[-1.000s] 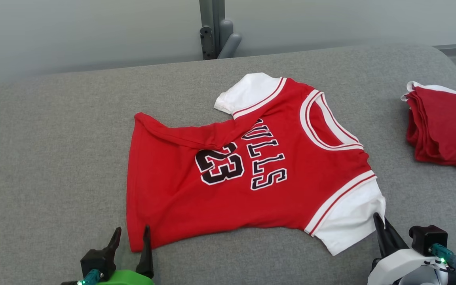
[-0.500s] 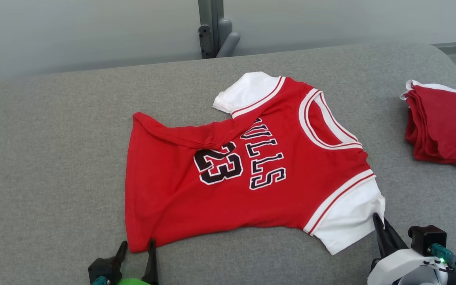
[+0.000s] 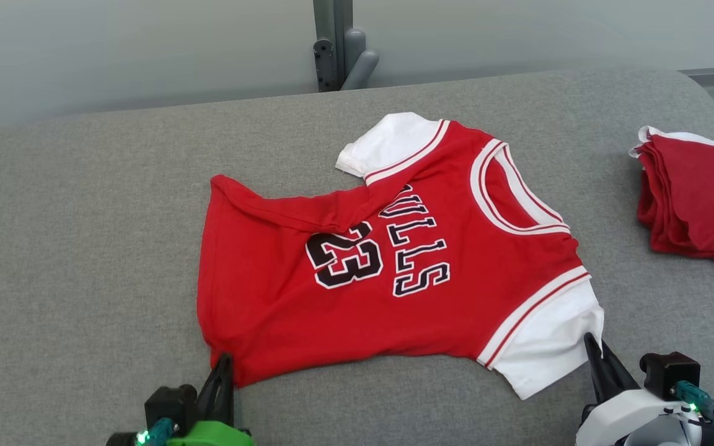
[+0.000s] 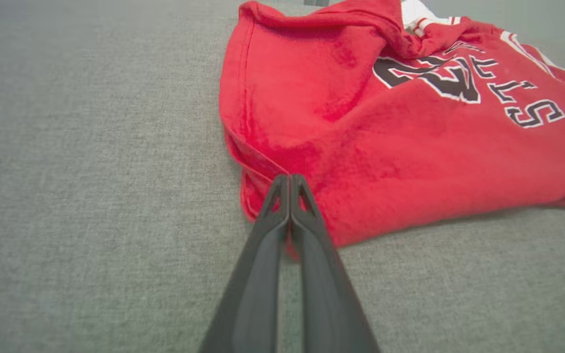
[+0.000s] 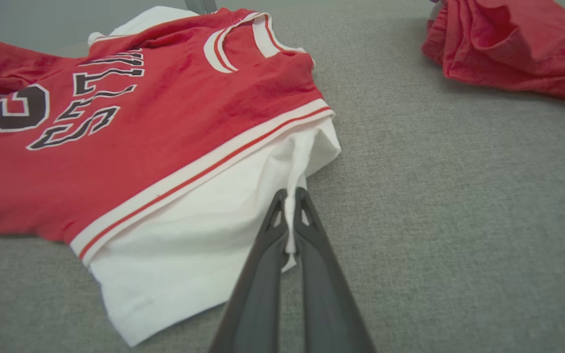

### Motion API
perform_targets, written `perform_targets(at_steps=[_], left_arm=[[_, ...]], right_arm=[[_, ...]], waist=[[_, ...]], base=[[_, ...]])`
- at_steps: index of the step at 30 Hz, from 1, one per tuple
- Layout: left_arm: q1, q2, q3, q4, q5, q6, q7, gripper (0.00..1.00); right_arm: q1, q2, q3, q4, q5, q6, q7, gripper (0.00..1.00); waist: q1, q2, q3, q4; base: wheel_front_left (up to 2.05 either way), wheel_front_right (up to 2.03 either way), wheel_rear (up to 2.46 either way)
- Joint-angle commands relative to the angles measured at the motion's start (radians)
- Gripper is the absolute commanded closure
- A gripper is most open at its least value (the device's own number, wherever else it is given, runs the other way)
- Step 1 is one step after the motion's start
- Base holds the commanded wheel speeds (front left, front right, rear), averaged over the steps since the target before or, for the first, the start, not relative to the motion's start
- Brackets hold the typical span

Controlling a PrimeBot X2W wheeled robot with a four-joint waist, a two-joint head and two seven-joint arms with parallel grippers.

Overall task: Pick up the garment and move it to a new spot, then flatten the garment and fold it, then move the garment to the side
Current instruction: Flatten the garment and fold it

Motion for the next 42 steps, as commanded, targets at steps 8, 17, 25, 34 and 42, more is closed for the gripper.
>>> perform_targets(at_steps=[8, 17, 25, 34, 42], left_arm=[[-0.069, 0.004, 0.013, -0.233, 0.030, -0.048, 0.000, 1.00], [-0.294, 0.020, 0.028, -0.114, 0.110, -0.080, 0.000, 1.00], [-0.528, 0.052, 0.024, 0.133, 0.158, -0.072, 0.000, 1.00], [-0.749, 0.077, 0.056, 0.391, 0.158, -0.027, 0.000, 0.00], [-0.691, 0.050, 0.096, 0.296, 0.121, -0.038, 0.000, 0.00]], right_arm=[[-0.009, 0.004, -0.013, -0.007, -0.004, 0.000, 0.000, 1.00], [-0.057, 0.012, 0.016, -0.016, -0.004, 0.000, 0.000, 1.00], [-0.113, 0.013, 0.040, -0.032, 0.004, 0.000, 0.000, 1.00], [-0.208, 0.037, 0.079, -0.057, 0.012, 0.000, 0.000, 1.00], [-0.177, 0.043, 0.056, -0.044, 0.003, 0.000, 0.000, 1.00]], waist=[[0.0000, 0.0000, 0.003, 0.010], [0.0000, 0.0000, 0.060, -0.037], [0.0000, 0.0000, 0.152, -0.091], [0.0000, 0.0000, 0.283, -0.157], [0.0000, 0.0000, 0.236, -0.115]], base=[[0.00, 0.00, 0.00], [0.00, 0.00, 0.00], [0.00, 0.00, 0.00], [0.00, 0.00, 0.00], [0.00, 0.00, 0.00]])
